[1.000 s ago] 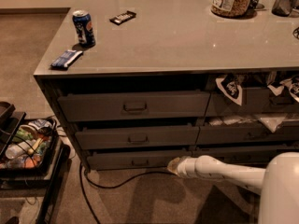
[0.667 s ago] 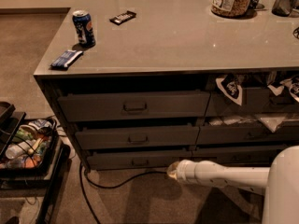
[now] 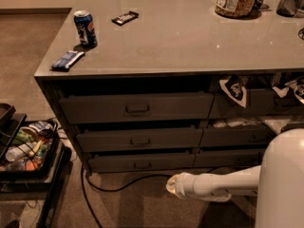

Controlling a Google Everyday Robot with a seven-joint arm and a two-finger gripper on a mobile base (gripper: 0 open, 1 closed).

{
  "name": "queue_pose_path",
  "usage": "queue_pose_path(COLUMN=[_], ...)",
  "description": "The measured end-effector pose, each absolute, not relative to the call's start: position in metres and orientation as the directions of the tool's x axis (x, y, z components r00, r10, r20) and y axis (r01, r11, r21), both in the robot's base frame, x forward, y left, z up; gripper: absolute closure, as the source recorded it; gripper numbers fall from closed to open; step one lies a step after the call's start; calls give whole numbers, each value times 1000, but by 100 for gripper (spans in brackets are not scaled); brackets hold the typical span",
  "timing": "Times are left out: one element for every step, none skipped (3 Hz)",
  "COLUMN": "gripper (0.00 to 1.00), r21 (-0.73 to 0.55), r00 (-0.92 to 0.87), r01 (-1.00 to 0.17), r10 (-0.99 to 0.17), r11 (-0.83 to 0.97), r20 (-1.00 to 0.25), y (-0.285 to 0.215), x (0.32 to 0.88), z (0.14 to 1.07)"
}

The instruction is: Close bottom drawer

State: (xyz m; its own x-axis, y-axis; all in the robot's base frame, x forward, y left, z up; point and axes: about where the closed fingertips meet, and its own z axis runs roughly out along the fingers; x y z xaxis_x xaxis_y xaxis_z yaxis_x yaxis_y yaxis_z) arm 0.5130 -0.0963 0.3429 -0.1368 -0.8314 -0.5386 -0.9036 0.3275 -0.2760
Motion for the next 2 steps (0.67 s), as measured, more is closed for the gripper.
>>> queue_pose_path(gripper=[100,81], r21=[-309,-311], r00=[-140,-143], r01=[-890,-888], r10=[-846,-847], r11=[335,338], r20=[-514,-513], y=[-96,-97], x=[495,488], z=[357,356])
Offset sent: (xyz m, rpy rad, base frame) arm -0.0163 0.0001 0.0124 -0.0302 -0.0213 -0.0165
